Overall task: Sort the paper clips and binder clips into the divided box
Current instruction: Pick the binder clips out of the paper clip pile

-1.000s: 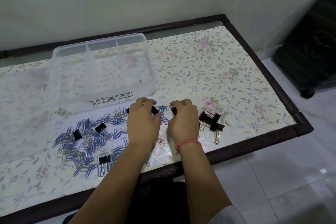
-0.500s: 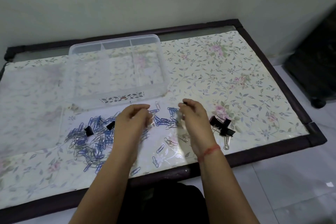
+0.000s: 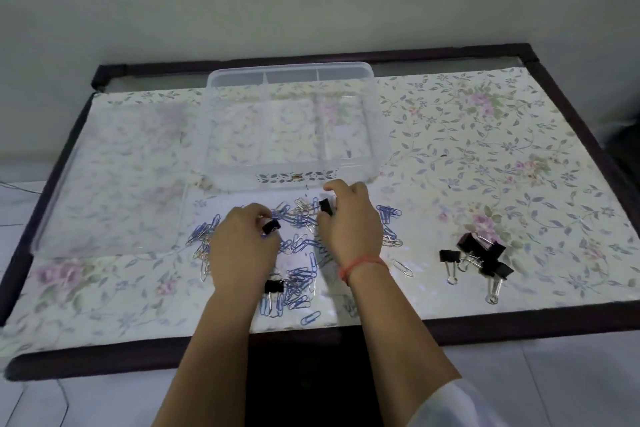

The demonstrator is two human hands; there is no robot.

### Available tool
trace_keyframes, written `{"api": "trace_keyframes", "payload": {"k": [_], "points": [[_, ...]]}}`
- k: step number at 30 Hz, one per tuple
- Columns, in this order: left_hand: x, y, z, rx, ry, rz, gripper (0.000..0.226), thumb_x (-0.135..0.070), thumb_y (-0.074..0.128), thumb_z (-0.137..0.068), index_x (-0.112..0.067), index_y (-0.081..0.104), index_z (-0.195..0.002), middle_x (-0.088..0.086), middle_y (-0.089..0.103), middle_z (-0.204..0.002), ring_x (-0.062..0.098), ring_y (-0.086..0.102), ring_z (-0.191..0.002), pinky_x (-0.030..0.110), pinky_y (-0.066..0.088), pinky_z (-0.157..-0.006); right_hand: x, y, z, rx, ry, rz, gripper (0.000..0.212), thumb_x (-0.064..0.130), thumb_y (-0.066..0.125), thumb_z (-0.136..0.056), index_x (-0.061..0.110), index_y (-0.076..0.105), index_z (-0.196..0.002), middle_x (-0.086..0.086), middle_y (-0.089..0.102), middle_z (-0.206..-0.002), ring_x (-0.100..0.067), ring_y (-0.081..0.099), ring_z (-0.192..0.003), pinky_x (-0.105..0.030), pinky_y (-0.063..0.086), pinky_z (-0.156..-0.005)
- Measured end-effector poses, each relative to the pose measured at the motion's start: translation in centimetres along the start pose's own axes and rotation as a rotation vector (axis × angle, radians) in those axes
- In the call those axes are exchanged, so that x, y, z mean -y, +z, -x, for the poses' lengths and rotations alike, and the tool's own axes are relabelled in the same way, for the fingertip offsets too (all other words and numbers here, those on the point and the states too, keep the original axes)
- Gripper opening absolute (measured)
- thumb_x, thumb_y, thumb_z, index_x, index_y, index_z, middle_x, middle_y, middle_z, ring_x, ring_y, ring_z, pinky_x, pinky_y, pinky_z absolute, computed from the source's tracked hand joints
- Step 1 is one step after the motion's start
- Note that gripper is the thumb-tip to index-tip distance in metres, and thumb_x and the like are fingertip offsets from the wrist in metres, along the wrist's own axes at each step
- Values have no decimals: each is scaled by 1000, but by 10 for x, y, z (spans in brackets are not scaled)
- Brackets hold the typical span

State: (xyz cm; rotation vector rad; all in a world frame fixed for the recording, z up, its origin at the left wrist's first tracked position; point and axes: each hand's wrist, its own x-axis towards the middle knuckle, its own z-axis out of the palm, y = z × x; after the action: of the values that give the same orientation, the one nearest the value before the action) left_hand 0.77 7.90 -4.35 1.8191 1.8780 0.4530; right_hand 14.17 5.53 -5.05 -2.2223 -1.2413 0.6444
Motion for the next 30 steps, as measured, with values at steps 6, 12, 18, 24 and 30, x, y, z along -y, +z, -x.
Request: {"api": "trace_keyframes", "payload": {"k": [6,12,18,24,30], "points": [[-1,7,-8,36,46,-52,30,-4,61,-79,-19,68,-104,9,58,-109,26,60,-92,25,35,-69,-1,9,-4,31,-44,137,35,1,50,-80,22,59,-108,-7,51,-108,-31,57,-85,-29,35,-63],[-1,4,-5,117,40,-58,21,1,59,-76,-17,65,-86,8,55,-104,19,49,-74,25,33,-63,-5,5,1,84,-53,104,27,1,50,-74,21,55,-92,-4,60,-98,-29,58,-86,-32,41,-64],[-3,7,-2,-9,-45,-64,12,-21,55,-81,-11,61,-85,8,62,-92,24,52,-75,28,34,-63,-12,-3,5,81,-3,-38,23,6,54,-75,20,60,-93,-3,67,-98,-27,60,-91,-31,46,-72],[-17,17,-4,34,-81,-243,31,-36,59,-79,-7,61,-88,9,64,-90,26,56,-78,28,36,-61,-20,-14,4,123,52,-176,13,14,63,-79,21,65,-90,7,63,-87,-15,57,-84,-19,38,-61],[-18,5,-2,10,-75,-78,16,-21,63,-73,-10,64,-84,4,66,-81,22,56,-73,26,37,-61,-20,-19,2,134,196,-534,16,10,59,-83,16,70,-93,2,68,-89,-17,63,-88,-28,51,-78]]}}
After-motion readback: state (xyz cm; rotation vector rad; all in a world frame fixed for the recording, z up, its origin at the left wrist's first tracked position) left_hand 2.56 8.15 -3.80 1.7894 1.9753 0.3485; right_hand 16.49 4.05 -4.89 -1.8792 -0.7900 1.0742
